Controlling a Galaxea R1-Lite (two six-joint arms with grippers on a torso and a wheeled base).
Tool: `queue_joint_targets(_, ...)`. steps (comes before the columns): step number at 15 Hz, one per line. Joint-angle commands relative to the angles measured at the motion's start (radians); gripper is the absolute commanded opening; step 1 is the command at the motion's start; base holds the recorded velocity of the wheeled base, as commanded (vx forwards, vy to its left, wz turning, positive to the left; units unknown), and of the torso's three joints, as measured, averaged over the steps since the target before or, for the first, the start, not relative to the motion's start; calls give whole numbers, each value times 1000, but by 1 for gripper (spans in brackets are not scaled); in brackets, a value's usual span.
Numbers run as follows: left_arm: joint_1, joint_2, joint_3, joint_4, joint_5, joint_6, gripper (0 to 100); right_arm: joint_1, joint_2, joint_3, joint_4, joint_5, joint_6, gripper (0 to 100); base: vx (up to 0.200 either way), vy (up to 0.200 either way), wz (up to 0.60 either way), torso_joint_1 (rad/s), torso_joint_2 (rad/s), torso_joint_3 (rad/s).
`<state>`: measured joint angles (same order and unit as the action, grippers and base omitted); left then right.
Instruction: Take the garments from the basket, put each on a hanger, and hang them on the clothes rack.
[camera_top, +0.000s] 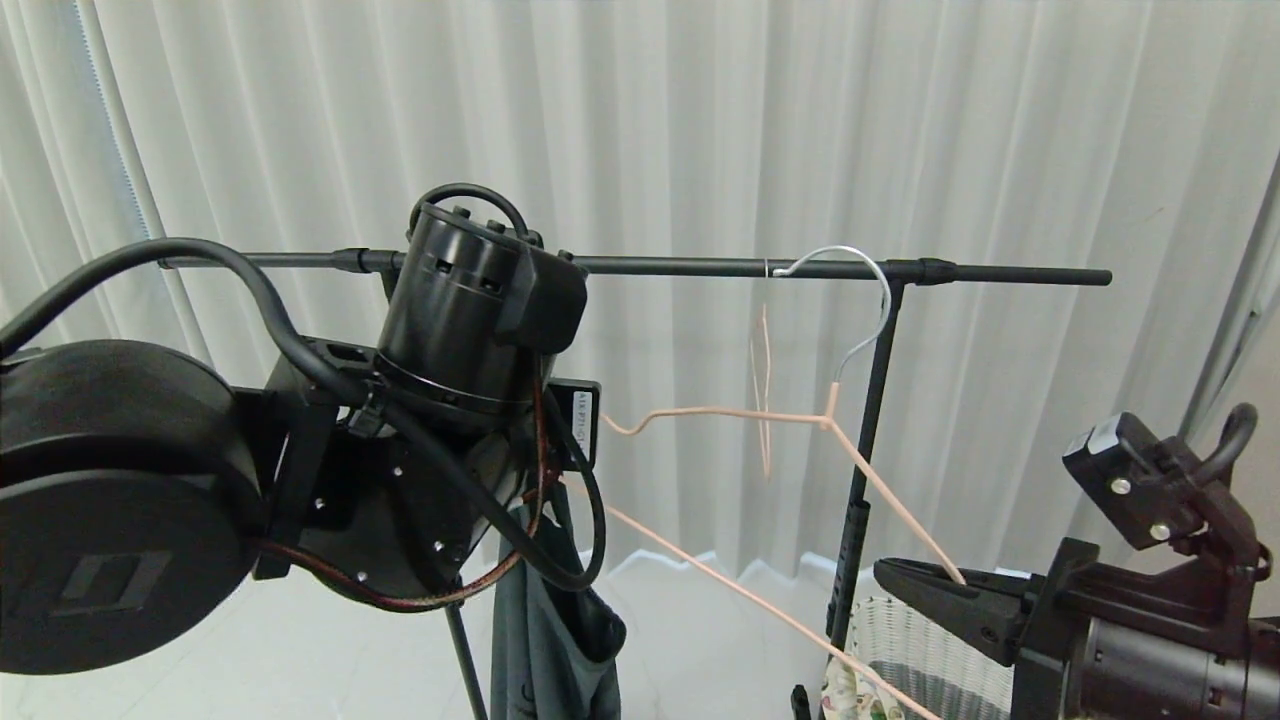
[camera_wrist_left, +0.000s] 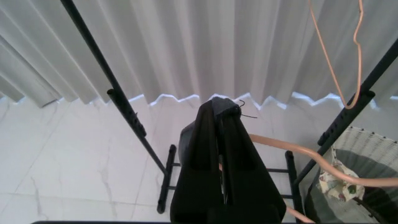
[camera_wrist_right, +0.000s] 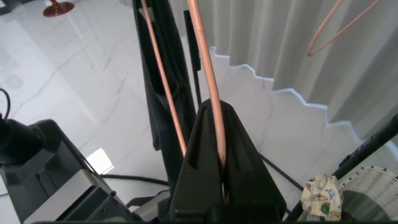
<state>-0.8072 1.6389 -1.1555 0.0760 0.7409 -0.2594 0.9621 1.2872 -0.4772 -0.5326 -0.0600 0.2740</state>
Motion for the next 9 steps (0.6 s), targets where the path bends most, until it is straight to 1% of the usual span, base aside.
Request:
queue_joint_targets(1, 2, 4, -12, -1, 0, -1, 0, 36, 21, 0, -1, -21, 4, 0, 0, 0, 0, 0, 0, 0)
queue_joint_targets(2, 10, 9, -29, -1, 0, -4, 0, 64, 38, -3, -1, -46, 10, 0, 0, 0, 0, 0, 0, 0)
queue_joint_targets(4, 25, 10, -36, 1, 2, -8, 0, 90, 41, -3, -1, -57, 28, 0, 0, 0, 0, 0, 0, 0)
queue_joint_targets(9, 26, -8, -36, 1, 5, -8, 0, 90, 29, 0, 0, -92, 77, 0, 0, 0, 0, 0, 0, 0)
